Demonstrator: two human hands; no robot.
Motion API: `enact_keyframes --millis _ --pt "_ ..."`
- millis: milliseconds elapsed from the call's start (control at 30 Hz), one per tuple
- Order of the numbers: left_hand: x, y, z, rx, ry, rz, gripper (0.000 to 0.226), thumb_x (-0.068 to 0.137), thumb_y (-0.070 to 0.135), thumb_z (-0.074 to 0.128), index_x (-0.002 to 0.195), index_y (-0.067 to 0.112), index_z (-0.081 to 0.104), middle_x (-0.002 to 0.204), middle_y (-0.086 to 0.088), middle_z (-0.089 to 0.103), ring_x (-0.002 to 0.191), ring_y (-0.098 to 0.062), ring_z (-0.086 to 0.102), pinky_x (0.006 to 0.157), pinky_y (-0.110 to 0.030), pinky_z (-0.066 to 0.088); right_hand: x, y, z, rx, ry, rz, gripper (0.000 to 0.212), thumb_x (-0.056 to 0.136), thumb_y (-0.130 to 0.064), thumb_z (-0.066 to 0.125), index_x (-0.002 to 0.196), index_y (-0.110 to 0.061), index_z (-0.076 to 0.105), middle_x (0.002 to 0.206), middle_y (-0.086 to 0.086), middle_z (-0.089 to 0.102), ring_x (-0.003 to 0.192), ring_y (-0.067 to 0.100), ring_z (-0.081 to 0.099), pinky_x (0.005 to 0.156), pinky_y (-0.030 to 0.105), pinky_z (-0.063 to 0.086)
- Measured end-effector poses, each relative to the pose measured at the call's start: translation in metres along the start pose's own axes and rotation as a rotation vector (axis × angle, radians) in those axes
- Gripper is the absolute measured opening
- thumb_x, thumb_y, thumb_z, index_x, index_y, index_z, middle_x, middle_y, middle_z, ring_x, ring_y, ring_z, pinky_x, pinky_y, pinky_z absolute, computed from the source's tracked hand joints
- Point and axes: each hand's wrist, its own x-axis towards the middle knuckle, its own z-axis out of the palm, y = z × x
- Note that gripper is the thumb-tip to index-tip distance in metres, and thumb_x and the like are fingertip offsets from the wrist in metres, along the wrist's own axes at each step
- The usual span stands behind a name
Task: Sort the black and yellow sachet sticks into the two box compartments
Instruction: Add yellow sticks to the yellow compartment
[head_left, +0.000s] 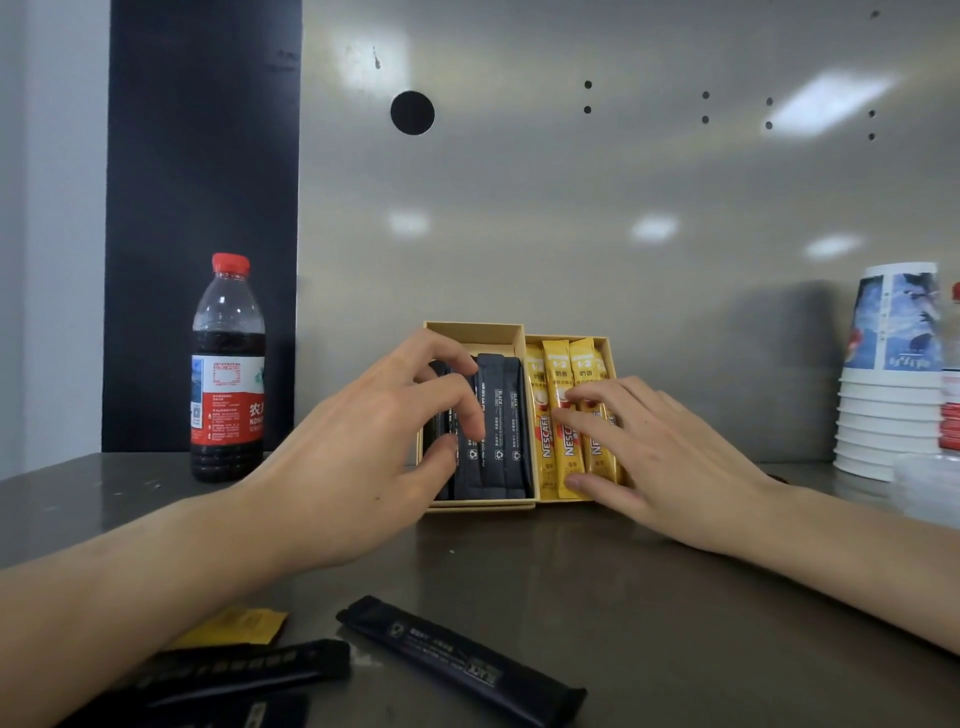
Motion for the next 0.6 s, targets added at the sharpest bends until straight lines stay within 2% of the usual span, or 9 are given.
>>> enact_keyframes --millis 300,600 --pt "0.0007 -0.0022 0.0008 0.040 -0.014 0.011 0.014 0.092 0.030 0.059 0.092 0.044 0.059 0.131 0.032 0.035 0.117 0.014 0.043 0.085 -0.012 0.042 -0.0012 -0.0017 -0.0007 0.012 0.005 0.015 0.062 0.094 -0.061 0.040 0.144 -0.026 0.048 0.145 -0.003 0.045 0.131 0.015 0.044 0.099 0.034 0.049" --pt "0.0011 -0.0007 0.0001 0.036 -0.011 0.006 0.015 0.092 0.029 0.060 0.093 0.043 0.060 0.131 0.032 0.035 0.117 0.013 0.043 0.087 -0.015 0.045 -0.0022 -0.0025 -0.0017 0.004 0.005 0.020 0.061 0.094 -0.061 0.042 0.143 -0.025 0.048 0.144 -0.003 0.046 0.131 0.015 0.045 0.098 0.034 0.050"
